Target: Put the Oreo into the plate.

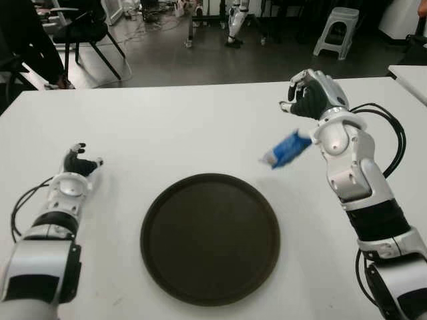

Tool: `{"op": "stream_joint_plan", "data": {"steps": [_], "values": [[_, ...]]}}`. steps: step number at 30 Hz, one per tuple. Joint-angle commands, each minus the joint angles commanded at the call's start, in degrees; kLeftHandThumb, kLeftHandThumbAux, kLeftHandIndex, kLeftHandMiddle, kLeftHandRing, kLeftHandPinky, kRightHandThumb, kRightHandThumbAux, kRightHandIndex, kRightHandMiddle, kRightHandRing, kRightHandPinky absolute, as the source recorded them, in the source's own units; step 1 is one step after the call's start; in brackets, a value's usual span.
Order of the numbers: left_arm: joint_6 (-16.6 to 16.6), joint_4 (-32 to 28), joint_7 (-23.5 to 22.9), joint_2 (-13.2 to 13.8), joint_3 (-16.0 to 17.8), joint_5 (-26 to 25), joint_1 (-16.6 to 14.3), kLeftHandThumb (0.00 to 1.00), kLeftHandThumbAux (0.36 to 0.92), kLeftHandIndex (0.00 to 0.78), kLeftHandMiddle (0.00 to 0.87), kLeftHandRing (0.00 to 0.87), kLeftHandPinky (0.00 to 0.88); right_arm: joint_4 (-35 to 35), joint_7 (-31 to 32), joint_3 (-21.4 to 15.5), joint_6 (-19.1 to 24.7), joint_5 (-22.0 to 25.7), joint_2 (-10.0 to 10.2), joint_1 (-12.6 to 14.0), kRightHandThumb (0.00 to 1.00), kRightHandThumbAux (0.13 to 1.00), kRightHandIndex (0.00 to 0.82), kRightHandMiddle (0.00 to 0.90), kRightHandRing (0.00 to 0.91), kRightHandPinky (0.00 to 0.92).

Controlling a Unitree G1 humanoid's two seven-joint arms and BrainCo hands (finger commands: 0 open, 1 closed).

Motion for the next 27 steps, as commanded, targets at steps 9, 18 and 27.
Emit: {"op": "stream_joint_plan", "data": {"steps": [9, 18, 27], "values": [[0.1, 0.0, 0.3, -0.1, 0.3, -0.1, 0.0, 0.224, 0.750, 0.035, 0.123, 0.166, 0.189, -0.1, 0.0, -0.1, -1.2, 1.5, 0.3, -1.3, 0.316, 0.850, 0.676, 0.807, 0.798, 0.782], [0.1, 0.0, 0.1, -0.2, 0.6, -0.3, -0.1, 0.244, 0.754, 0.046, 0.142, 0.182, 0.205, -0.6, -0.4, 0.4, -1.2, 1.9, 1.3, -2.3, 0.312, 0.851, 0.686, 0.810, 0.798, 0.780], [-0.2, 0.1, 0.8, 0.0, -0.5, 0.9, 0.1, 0.233, 0.757, 0.045, 0.144, 0.179, 0.193, -0.8, 0.2, 2.3, -2.6, 1.6, 1.9, -3.1, 0.335, 0.830, 0.690, 0.819, 0.803, 0.782]]}}
